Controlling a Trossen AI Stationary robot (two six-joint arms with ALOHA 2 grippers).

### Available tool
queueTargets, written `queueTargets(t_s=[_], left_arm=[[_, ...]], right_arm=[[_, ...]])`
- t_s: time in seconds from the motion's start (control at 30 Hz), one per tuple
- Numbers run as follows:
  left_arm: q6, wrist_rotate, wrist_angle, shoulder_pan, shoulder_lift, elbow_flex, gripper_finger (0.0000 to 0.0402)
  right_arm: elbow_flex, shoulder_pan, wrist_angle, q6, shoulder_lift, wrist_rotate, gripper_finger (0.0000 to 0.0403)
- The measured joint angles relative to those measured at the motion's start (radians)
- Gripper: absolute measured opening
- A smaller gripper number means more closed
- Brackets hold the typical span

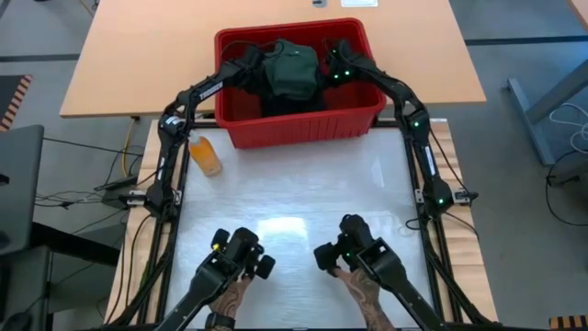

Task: Fold Laundry from Bin
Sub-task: Put the stacked clothes into the red bin, then return to Home Position

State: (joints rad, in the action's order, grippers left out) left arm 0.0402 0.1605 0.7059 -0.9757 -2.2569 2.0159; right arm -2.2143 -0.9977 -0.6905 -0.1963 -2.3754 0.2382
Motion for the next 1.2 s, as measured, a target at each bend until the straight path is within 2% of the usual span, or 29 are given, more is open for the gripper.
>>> queueTargets(t_s=[0.1, 0.23, 0.47, 0.63, 0.73, 0.9, 1.03, 1.1, 1.2], left_arm=[[-0.009, 0.042, 0.073, 0.002, 0.003, 0.032, 0.0155], [-0.049, 0.052, 0.205, 0.002, 0.005, 0.134, 0.0189], [-0.061, 0.062, 0.439, 0.004, 0.006, 0.342, 0.0197], [-0.041, 0.043, 0.443, 0.014, 0.101, 0.308, 0.0197], [-0.04, -0.038, 0.419, 0.028, 0.156, 0.308, 0.0197], [-0.029, -0.298, 0.327, 0.074, 0.238, 0.308, 0.0197], [0.011, -0.478, 0.329, 0.15, 0.319, 0.308, 0.0197], [-0.004, -0.515, 0.355, 0.215, 0.362, 0.308, 0.0197], [-0.057, -0.504, 0.397, 0.336, 0.434, 0.308, 0.0196]], right_arm=[[0.0, -0.014, -0.021, 0.0, 0.022, 0.003, 0.0253], [0.0, -0.024, -0.041, 0.025, 0.068, 0.002, 0.0287], [0.0, -0.033, -0.042, 0.079, 0.194, -0.006, 0.0294], [0.0, -0.028, -0.037, 0.118, 0.302, -0.004, 0.0294], [0.0, -0.014, -0.041, 0.13, 0.362, -0.005, 0.0294], [0.0, 0.032, -0.092, 0.155, 0.45, -0.001, 0.0294], [0.0, 0.087, -0.224, 0.209, 0.514, 0.0, 0.0294], [0.0, 0.123, -0.303, 0.235, 0.547, 0.0, 0.0294], [0.001, 0.197, -0.404, 0.251, 0.597, 0.002, 0.0295]])
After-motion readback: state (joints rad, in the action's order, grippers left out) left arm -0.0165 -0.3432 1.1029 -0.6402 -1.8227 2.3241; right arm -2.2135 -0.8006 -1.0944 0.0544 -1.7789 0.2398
